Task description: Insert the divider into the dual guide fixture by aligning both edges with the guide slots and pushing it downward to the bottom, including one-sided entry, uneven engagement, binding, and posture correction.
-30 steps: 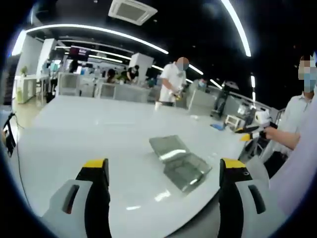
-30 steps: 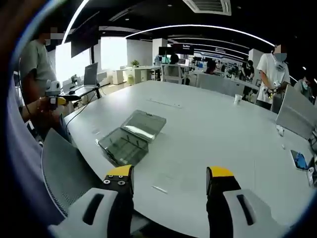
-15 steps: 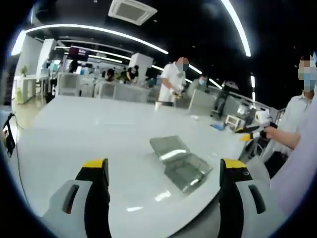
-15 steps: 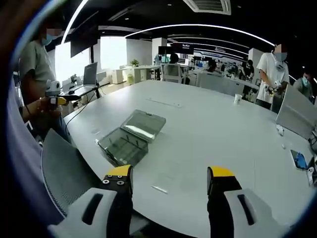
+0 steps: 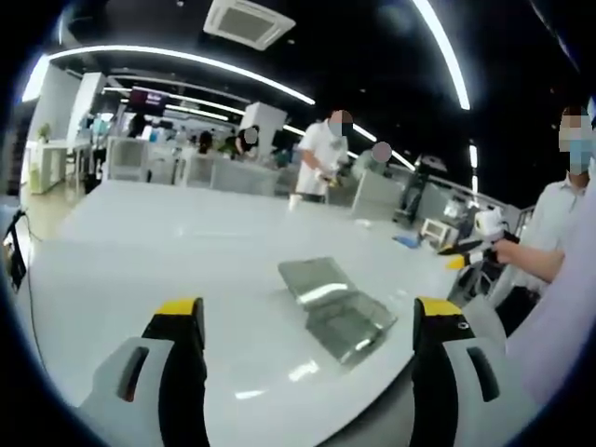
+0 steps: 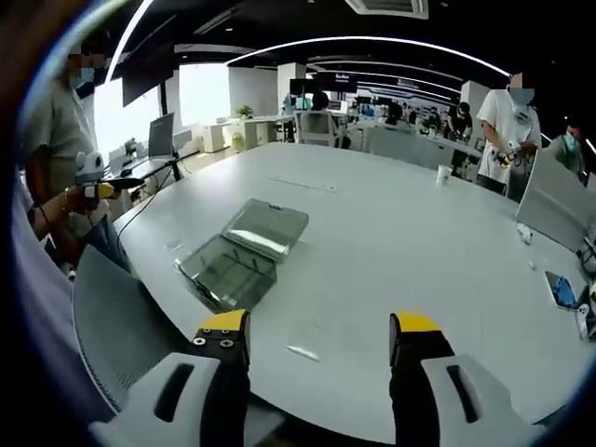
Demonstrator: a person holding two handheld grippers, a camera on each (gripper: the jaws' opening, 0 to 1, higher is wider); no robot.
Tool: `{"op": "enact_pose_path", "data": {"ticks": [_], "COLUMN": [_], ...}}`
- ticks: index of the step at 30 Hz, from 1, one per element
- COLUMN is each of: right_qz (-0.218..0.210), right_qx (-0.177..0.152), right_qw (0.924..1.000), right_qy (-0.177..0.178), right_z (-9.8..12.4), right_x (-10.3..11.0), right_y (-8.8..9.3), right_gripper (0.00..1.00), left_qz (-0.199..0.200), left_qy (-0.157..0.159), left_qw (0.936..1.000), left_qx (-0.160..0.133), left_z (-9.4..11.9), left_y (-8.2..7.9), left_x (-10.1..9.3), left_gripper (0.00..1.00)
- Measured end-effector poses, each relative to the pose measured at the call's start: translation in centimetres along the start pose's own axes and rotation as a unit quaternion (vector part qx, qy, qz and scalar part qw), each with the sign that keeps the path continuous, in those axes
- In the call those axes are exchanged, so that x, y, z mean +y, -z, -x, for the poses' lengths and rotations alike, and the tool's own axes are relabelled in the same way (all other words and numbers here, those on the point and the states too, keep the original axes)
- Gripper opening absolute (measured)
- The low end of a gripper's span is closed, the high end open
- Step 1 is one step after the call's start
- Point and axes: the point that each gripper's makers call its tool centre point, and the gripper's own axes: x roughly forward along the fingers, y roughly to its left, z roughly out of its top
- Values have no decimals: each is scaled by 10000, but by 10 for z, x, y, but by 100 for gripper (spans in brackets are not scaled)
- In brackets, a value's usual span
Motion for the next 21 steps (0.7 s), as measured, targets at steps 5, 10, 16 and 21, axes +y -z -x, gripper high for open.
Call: {"op": "enact_pose_path", "data": {"ticks": [5,10,16,21], "right_qz": [-106,-108,-77,-129], "right_qx": [79,142,198,263], "right_qw": [9999,9998,9997,9995], "right_qy": [55,-18,-123,-106], "right_z": [-4,-10,-20,-28], "right_x": [4,14,23,24], "right_y": [4,8,7,7], "right_gripper": [56,56,55,53], "left_qz": [23,23,26,26], "left_qy": [23,48,44,36], "left_qw": [10000,10000,10000,10000], "left_qx": [-15,-22,-32,-44], "left_z": [-1,-2,-1,1], "left_y": [0,0,0,1], "left_x": [0,-1,-2,-3], "left_gripper": [91,91,91,90]}}
